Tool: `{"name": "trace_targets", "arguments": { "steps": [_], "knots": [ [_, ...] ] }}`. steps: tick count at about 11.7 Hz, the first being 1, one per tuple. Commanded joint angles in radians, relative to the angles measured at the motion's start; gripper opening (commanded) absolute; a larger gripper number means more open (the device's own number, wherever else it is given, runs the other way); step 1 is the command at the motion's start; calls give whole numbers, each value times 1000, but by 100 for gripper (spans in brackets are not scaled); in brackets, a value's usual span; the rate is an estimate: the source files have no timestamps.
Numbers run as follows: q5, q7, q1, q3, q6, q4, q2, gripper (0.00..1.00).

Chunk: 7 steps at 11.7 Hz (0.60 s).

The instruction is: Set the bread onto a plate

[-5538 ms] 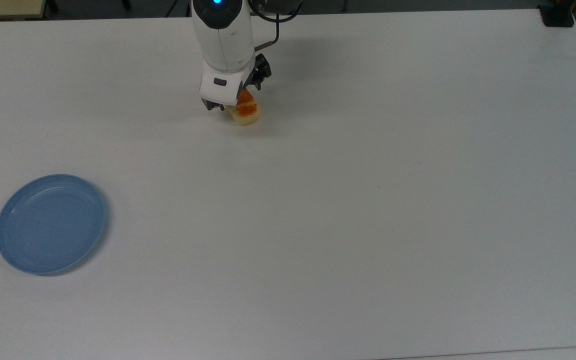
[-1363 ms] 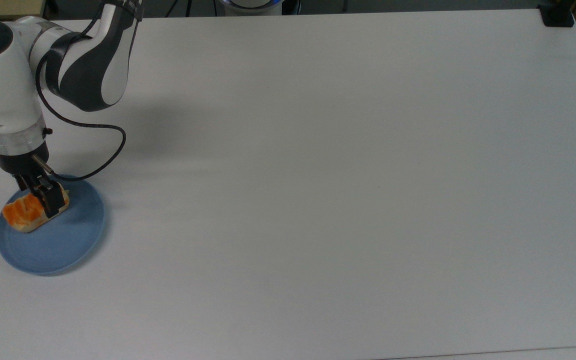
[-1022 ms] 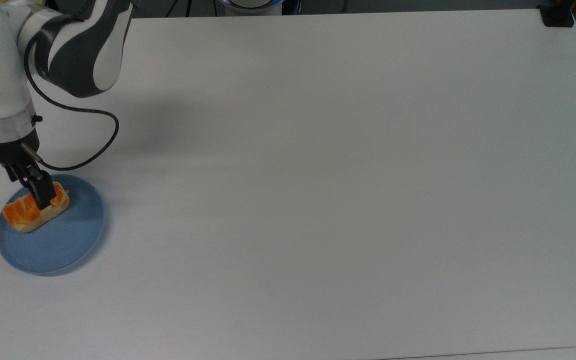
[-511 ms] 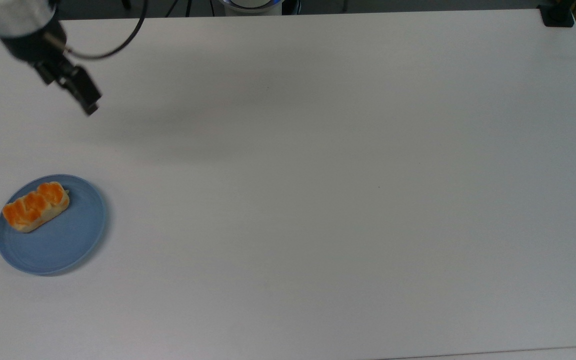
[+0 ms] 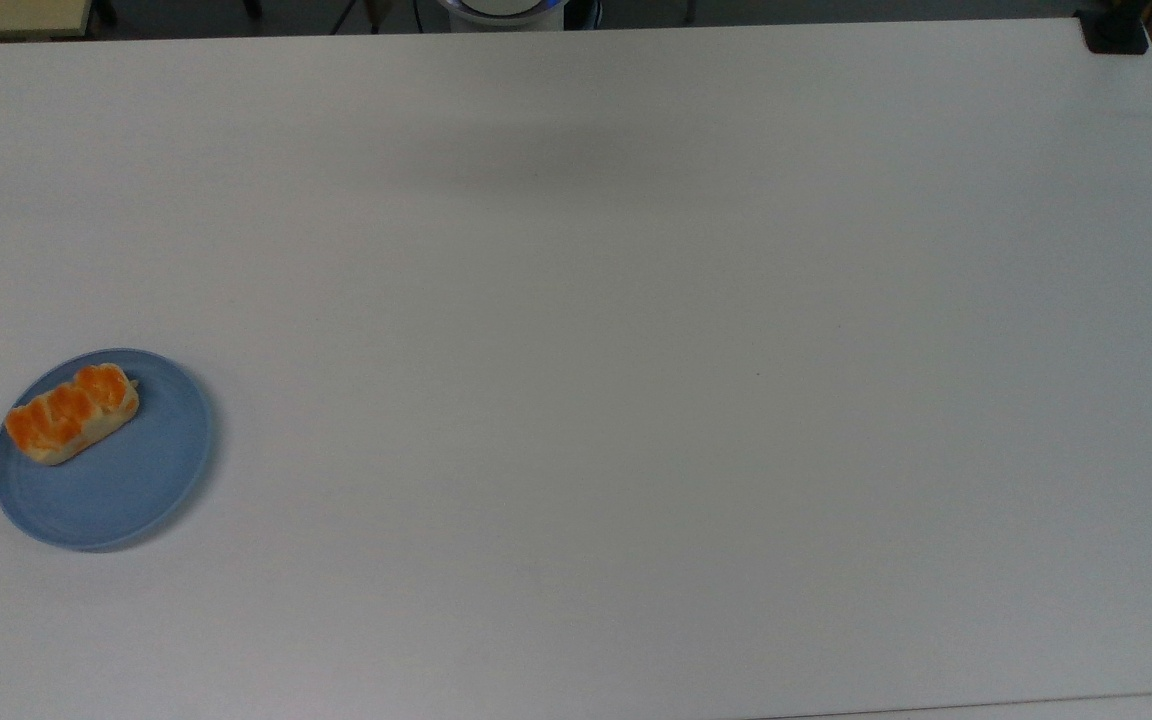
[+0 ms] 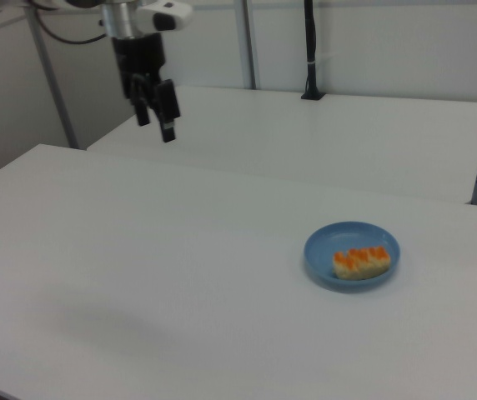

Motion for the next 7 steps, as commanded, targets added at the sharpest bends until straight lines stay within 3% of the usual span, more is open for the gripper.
{"name": "trace_targets", "arguments": {
  "steps": [1, 5, 7],
  "knots": [
    [8, -164, 176, -145, 195, -197, -83, 100],
    [7, -345, 158, -145, 262, -236, -75, 100],
    [5, -367, 158, -146, 260, -238, -75, 100]
  ]
}}
